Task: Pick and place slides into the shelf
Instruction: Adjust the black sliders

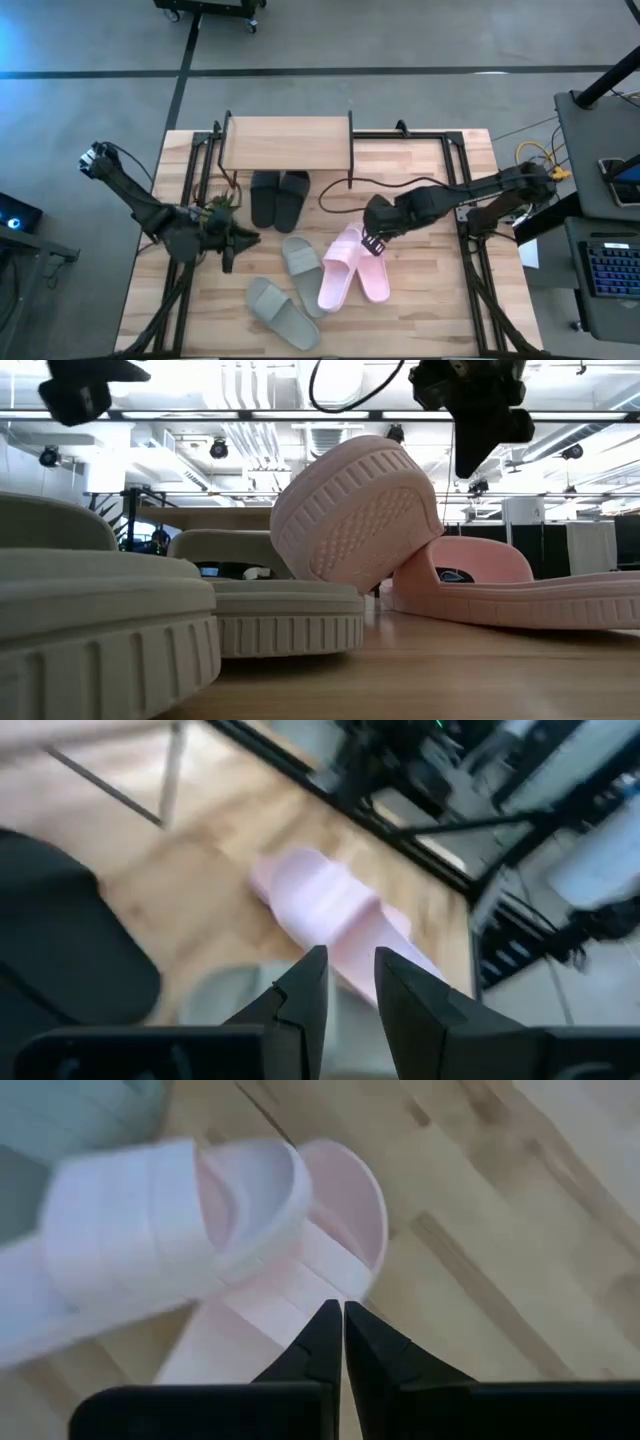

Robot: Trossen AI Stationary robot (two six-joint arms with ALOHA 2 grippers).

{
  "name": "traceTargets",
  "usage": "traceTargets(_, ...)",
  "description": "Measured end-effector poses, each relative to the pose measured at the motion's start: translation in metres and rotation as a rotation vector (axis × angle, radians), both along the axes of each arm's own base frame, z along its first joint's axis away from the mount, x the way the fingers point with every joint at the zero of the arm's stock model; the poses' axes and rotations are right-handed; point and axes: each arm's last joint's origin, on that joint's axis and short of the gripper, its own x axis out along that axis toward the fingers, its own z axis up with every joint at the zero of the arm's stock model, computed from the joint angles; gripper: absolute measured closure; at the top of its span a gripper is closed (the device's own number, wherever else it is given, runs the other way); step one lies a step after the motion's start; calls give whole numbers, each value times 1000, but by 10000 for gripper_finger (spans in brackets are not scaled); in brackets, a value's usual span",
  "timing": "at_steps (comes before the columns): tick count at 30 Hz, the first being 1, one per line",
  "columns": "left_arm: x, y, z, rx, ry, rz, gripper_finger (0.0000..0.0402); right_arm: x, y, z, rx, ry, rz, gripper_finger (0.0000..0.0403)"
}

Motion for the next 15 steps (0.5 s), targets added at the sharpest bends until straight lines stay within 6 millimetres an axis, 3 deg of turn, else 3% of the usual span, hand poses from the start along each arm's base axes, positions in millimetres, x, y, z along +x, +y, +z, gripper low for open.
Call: traceTargets(15,-44,66,23,72,128,598,330,-1,-8,-2,-93,-50,-58,394)
